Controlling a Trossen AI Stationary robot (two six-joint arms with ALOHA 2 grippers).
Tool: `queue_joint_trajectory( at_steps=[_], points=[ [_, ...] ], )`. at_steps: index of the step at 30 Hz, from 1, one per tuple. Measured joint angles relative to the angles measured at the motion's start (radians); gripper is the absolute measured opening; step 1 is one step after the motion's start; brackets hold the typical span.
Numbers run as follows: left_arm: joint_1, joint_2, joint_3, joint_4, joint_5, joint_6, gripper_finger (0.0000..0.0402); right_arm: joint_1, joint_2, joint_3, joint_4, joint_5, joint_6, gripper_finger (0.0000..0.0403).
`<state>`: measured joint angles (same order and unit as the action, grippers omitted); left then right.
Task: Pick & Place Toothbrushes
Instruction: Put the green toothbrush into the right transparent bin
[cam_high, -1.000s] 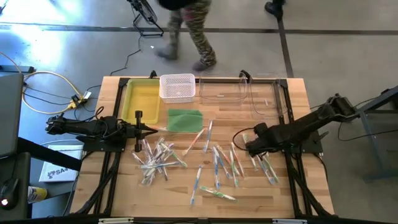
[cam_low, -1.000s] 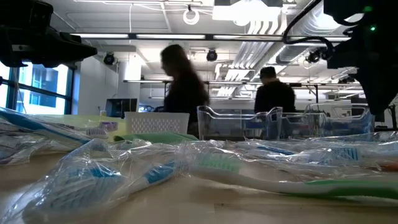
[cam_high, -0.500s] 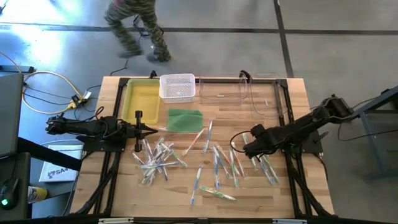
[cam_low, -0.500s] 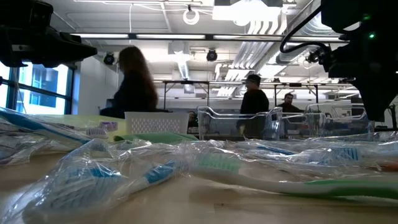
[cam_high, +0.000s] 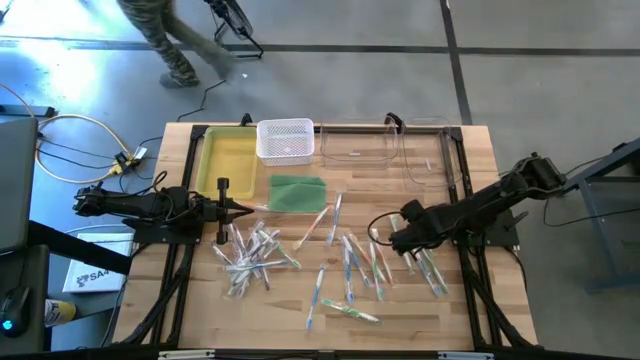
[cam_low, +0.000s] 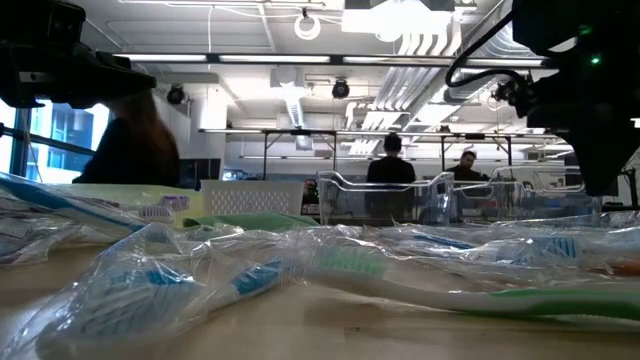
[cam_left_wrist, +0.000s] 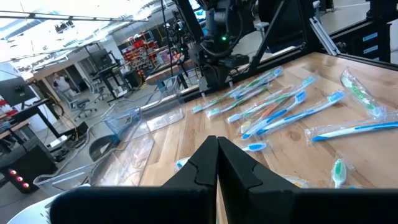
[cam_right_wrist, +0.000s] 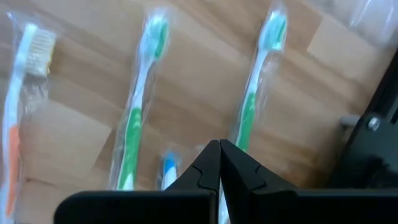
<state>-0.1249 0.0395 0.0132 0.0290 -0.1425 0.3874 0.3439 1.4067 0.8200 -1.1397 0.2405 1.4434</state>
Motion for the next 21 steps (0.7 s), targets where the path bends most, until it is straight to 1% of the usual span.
queue_joint_trajectory(
  at_steps=[2,4,9,13,16,21],
  points=[
    [0.0,0.0,0.0,0.0,0.0,0.0,0.0003,0.0,0.0,0.0,0.0,-0.022,0.001,0.0017],
    [0.0,0.0,0.0,0.0,0.0,0.0,0.0003,0.001,0.0,0.0,0.0,-0.033,0.001,0.0037],
    [0.0,0.0,0.0,0.0,0.0,0.0,0.0003,0.001,0.0,0.0,0.0,-0.01,0.007,0.0108],
    [0.0,0.0,0.0,0.0,0.0,0.0,0.0003,0.001,0.0,0.0,-0.001,0.003,0.084,0.0152],
    [0.0,0.0,0.0,0.0,0.0,0.0,0.0003,0.001,0.0,-0.005,0.0,-0.017,0.152,0.0166],
    [0.0,0.0,0.0,0.0,0.0,0.0,0.0003,0.001,0.0,-0.065,0.016,-0.04,0.224,0.0169]
  ],
)
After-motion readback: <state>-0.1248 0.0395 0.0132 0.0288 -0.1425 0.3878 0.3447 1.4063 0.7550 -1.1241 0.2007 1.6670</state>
